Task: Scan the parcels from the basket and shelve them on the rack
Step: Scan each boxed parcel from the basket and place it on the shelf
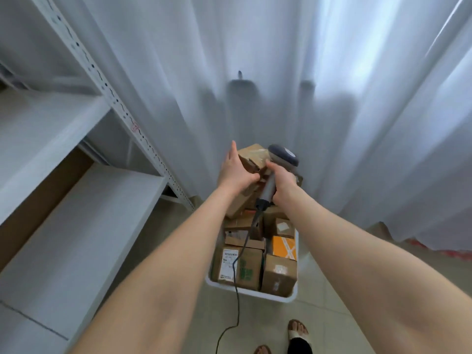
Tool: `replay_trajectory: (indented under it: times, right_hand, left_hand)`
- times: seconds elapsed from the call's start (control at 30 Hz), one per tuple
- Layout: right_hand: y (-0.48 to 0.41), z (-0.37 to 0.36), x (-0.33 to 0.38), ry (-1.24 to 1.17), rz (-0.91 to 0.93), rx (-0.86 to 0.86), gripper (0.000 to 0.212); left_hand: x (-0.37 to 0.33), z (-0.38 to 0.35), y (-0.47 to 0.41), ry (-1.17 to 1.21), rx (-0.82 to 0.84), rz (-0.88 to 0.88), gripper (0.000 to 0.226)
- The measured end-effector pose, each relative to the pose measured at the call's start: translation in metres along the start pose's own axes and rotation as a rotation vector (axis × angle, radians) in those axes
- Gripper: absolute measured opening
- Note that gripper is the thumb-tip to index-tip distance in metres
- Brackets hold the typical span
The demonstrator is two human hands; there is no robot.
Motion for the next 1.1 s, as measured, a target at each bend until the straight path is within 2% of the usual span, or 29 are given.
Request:
replay_trajectory:
  times: [0.17,0.23,0.33,0.4,0.47,0.5,0.63,0.7,0.8,0.93,1.0,1.1]
  right_hand:
    - [0.035,-0.013,0.029,-0.071,0.061,0.037,0.047]
    - [0.047,-0.015,0.036,-0.102,0.064,0.060,0.040]
    - [0.062,-0.013,0.045,-0.101,0.064,0.078,0.033]
    - [0.071,-0.009,0.050,-0.080,0.070,0.081,0.032]
    - [0.078,-0.006,0.055,-0.082,0.072,0.103,0.035]
    - [0.082,-0.004,0.057,-0.086,0.073,0.121,0.036]
    - [0.090,0.009,0.067,-0.126,0.068,0.191,0.040]
    - [0.092,0.013,0.072,-0.151,0.060,0.224,0.039]
    - [0.097,0.012,0.077,-0.175,0.061,0.249,0.034]
    - [0.098,0.015,0.081,-0.190,0.078,0.243,0.031]
    - [0.098,0.017,0.085,-0.163,0.099,0.235,0.032]
    - [0.097,0.018,0.090,-0.081,0.152,0.222,0.026]
  left_hand:
    - [-0.039,0.044,0.016,-0.003,-0.011,-0.086,0.110]
    - [-0.051,0.057,0.022,0.064,-0.003,-0.100,0.088]
    - [-0.067,0.076,0.031,0.270,-0.041,-0.034,0.034]
    - [-0.069,0.085,0.035,0.410,-0.082,0.069,0.028]
    - [-0.069,0.090,0.038,0.438,-0.074,0.132,0.017]
    - [-0.069,0.092,0.039,0.426,-0.056,0.149,0.020]
    - [-0.066,0.102,0.051,0.491,0.103,0.293,0.080]
    - [-0.063,0.103,0.058,0.528,0.233,0.385,0.090]
    - [-0.065,0.101,0.074,0.663,0.437,0.461,0.089]
    - [-0.066,0.096,0.083,0.824,0.573,0.474,0.077]
    - [-0.067,0.095,0.085,0.891,0.599,0.455,0.067]
    - [-0.072,0.094,0.084,0.975,0.544,0.392,0.062]
Point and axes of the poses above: each hand's wrist, its own y-axis away from the middle knuckle, its own z-axis out of the back of the hand, x = y × z, the point moved 2 cm from there along -y, towards the middle knuckle, and after that the axes turned 7 degrees about z, right-handed, at the moved point
